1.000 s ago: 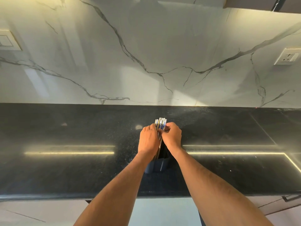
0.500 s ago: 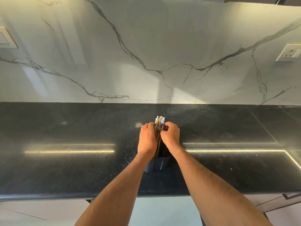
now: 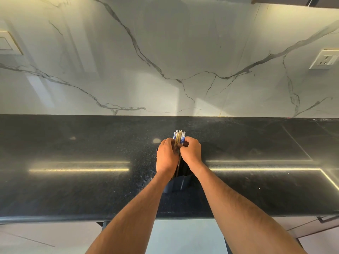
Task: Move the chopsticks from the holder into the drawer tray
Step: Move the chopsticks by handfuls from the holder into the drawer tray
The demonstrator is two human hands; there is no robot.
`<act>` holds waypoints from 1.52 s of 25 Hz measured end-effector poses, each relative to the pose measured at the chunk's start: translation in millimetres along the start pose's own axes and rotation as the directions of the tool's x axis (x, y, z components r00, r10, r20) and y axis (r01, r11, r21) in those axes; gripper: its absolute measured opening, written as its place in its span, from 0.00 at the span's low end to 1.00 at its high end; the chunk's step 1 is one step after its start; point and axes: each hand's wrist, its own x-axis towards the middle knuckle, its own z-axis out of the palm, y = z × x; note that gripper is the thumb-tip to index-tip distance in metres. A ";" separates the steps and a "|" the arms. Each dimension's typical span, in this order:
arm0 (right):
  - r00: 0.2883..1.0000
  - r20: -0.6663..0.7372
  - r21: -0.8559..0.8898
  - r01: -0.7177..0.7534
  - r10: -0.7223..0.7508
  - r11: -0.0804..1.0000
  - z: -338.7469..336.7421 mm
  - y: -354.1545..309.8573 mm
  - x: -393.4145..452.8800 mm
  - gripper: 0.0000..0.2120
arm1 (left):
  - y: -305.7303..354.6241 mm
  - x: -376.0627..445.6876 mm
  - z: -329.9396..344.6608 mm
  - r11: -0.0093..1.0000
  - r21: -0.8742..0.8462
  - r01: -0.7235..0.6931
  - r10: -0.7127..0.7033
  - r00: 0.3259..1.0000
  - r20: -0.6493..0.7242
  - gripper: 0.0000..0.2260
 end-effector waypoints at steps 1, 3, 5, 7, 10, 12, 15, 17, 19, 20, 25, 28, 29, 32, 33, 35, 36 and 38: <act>1.000 -0.001 0.005 0.003 -0.003 1.000 -0.2 -1.0 -1.1 0.07 | 1.3 -0.8 -0.3 0.999 -0.029 0.020 -0.020 1.000 0.005 0.03; 1.000 -0.007 0.009 0.005 -0.005 1.000 -1.2 -2.1 -2.8 0.06 | 3.2 -1.7 -1.2 0.998 -0.039 0.044 -0.044 0.999 -0.001 0.04; 1.000 -0.001 0.021 0.012 -0.012 1.000 -2.5 -2.8 -4.0 0.07 | 4.7 -2.7 -3.1 0.998 -0.047 0.051 -0.051 0.999 -0.012 0.05; 0.999 0.026 0.042 0.021 -0.022 0.999 -3.6 -4.3 -5.9 0.07 | 4.9 -3.4 -5.0 0.996 -0.068 0.064 -0.066 0.998 -0.018 0.07; 0.998 0.058 0.043 0.013 -0.015 0.999 -5.0 -6.8 -8.3 0.08 | 6.3 -4.3 -7.6 0.992 -0.086 0.098 -0.099 0.995 -0.018 0.10; 0.999 0.047 0.029 -0.006 0.005 1.000 -5.5 -7.7 -8.4 0.08 | 7.7 -5.1 -8.7 0.992 -0.081 0.102 -0.104 0.994 -0.027 0.08; 1.000 0.012 0.012 -0.012 0.011 1.000 -7.5 -9.8 -11.2 0.08 | 8.4 -7.5 -9.6 0.990 -0.089 0.106 -0.109 0.994 -0.030 0.07; 1.000 -0.009 0.027 0.003 -0.002 1.000 -9.1 -10.8 -15.2 0.07 | 8.0 -9.1 -10.6 0.990 -0.084 0.112 -0.116 0.992 -0.043 0.07; 0.999 -0.039 0.046 0.018 -0.016 0.999 -11.3 -11.5 -19.3 0.07 | 7.6 -10.5 -11.7 0.991 -0.078 0.108 -0.114 0.990 -0.077 0.09; 0.998 -0.052 0.050 0.027 -0.024 0.998 -12.3 -12.2 -21.1 0.07 | 7.9 -11.2 -12.4 0.991 -0.083 0.103 -0.110 0.990 -0.092 0.10; 0.993 -0.104 0.021 0.058 -0.055 0.998 -18.4 -19.1 -25.5 0.05 | 9.6 -15.6 -13.5 0.989 -0.116 0.087 -0.097 0.992 -0.079 0.15; 0.983 -0.163 -0.016 0.080 -0.081 0.997 -24.8 -28.3 -28.9 0.04 | 13.1 -19.6 -15.2 0.976 -0.209 0.061 -0.069 0.997 -0.029 0.13; 0.979 -0.182 -0.007 0.093 -0.093 0.996 -28.6 -33.3 -30.6 0.04 | 15.5 -20.5 -16.4 0.974 -0.224 0.043 -0.042 0.999 0.009 0.11; 0.962 -0.230 0.059 0.163 -0.146 0.985 -45.0 -54.5 -35.2 0.04 | 29.2 -20.5 -23.1 0.981 -0.192 -0.026 0.046 0.994 0.097 0.04; 0.955 -0.246 0.085 0.195 -0.169 0.977 -51.9 -63.5 -37.4 0.04 | 36.7 -20.4 -27.8 0.979 -0.199 -0.044 0.065 0.993 0.102 0.06; 0.934 -0.283 0.129 0.263 -0.219 0.956 -67.4 -82.6 -41.4 0.05 | 53.2 -19.6 -38.5 0.959 -0.271 -0.080 0.103 0.992 0.070 0.15; 0.922 -0.301 0.149 0.296 -0.242 0.943 -74.9 -92.0 -42.9 0.05 | 61.4 -18.8 -45.7 0.947 -0.306 -0.098 0.119 0.992 0.051 0.18; 0.907 -0.319 0.207 0.349 -0.274 0.914 -92.3 -111.8 -50.1 0.03 | 80.4 -20.4 -63.9 0.921 -0.360 -0.147 0.170 0.985 0.034 0.16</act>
